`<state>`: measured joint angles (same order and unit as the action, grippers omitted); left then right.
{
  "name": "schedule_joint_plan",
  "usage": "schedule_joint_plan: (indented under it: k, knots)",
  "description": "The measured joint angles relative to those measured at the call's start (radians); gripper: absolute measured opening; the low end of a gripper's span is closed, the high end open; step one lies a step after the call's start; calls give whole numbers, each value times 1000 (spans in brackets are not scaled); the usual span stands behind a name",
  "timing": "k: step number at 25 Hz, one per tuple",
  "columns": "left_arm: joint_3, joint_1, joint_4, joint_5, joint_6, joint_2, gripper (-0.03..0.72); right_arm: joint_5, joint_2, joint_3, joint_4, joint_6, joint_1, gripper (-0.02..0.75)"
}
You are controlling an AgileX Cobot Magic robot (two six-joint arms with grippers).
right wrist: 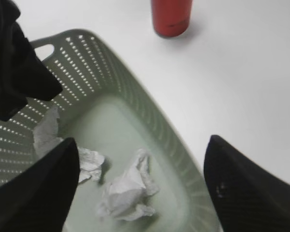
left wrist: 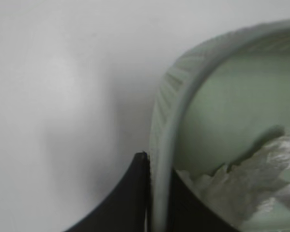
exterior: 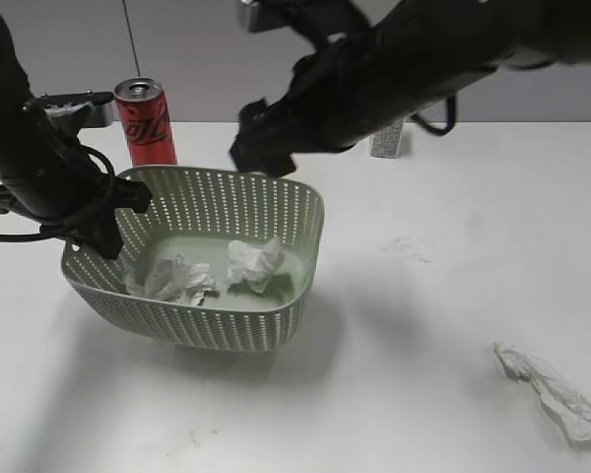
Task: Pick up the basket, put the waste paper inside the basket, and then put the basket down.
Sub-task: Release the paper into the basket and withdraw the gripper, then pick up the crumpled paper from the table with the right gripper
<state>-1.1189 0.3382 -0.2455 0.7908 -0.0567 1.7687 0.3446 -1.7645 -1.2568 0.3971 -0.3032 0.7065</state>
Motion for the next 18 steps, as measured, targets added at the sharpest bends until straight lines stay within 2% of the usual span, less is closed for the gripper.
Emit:
schedule_joint_plan:
  k: [2, 4, 7, 9, 12, 15, 18]
  knots:
    - [0, 0, 2, 6, 0, 0, 4, 90, 42, -20, -118, 110, -55, 594]
    - [0, 0, 5, 6, 0, 0, 4, 245, 87, -23, -210, 169, -132, 592]
    - [0, 0, 5, 7, 0, 0, 4, 428, 135, 54, -269, 183, -260, 592]
    - [0, 0, 6, 7, 0, 0, 4, 457, 169, 173, -279, 172, -330, 592]
    - [0, 0, 7, 7, 0, 0, 4, 388, 231, 402, -284, 169, -387, 592]
    - [0, 0, 7, 6, 0, 0, 4, 236, 252, 603, -284, 167, -396, 592]
    - [0, 0, 7, 6, 0, 0, 4, 39, 240, 730, -293, 170, -396, 586]
